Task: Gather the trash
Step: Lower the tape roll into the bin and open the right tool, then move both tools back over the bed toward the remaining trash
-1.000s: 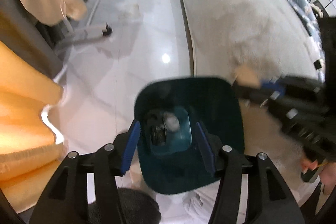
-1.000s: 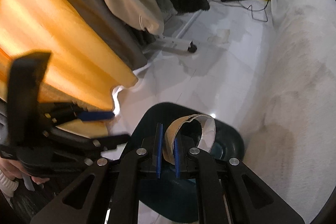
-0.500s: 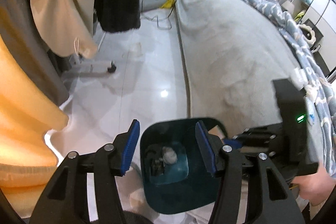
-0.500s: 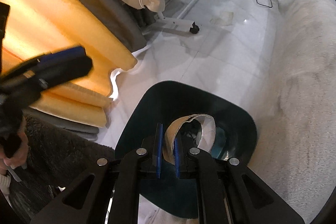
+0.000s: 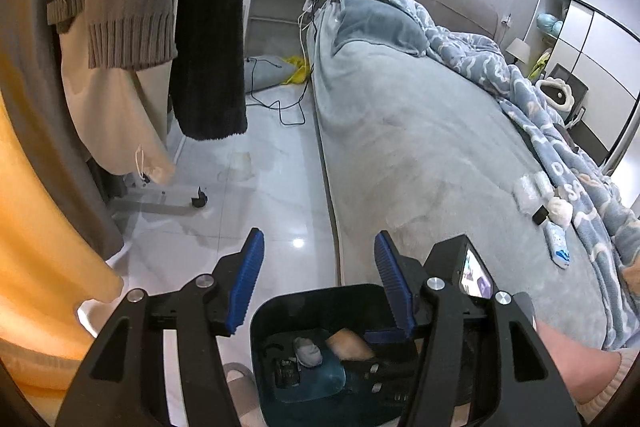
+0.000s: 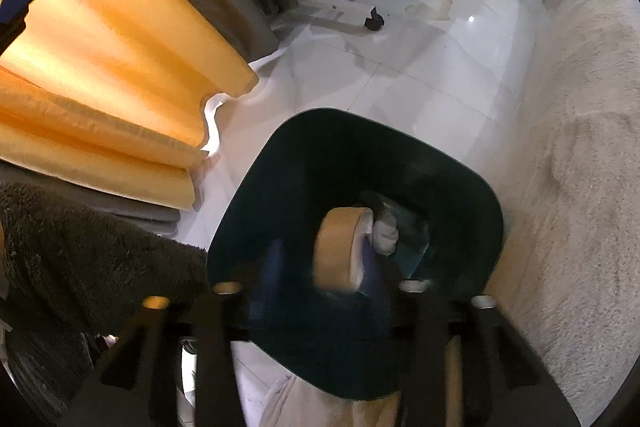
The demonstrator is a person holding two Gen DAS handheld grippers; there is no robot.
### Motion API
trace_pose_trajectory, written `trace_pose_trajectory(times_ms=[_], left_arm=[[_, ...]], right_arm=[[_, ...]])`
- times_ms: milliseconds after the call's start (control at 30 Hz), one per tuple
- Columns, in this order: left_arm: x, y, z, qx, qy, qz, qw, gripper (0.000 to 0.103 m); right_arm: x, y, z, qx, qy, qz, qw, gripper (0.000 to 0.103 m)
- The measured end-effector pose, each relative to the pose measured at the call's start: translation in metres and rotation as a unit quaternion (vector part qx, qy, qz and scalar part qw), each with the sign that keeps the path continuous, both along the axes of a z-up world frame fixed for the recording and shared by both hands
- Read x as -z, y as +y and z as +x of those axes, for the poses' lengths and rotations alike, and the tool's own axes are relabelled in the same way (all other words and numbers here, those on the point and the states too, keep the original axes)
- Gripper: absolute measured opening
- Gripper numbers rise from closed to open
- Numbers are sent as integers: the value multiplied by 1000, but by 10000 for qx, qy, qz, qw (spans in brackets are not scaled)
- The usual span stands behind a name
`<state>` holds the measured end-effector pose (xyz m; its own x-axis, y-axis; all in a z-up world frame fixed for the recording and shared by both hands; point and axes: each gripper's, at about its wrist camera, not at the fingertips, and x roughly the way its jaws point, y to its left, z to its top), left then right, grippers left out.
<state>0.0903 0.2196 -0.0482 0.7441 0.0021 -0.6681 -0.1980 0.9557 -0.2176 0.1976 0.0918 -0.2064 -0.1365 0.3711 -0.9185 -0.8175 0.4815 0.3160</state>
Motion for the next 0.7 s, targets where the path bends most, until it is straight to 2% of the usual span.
trace_pose_trajectory(times_ms=[167,333,700], left_arm=[[-7,2,-3,-80,-212,-40,9997,61],[-17,1,-4,-129,-400,-73,9991,61],[-42,-32,-3,-47,-1006,379,9942,73]], right_arm=[[-2,-1,-3,-37,-12,-56,10000,48],[-6,-6,-2,7,-79,-39,10000,56],[-39,-32,10,181,-149,374,9990,70]])
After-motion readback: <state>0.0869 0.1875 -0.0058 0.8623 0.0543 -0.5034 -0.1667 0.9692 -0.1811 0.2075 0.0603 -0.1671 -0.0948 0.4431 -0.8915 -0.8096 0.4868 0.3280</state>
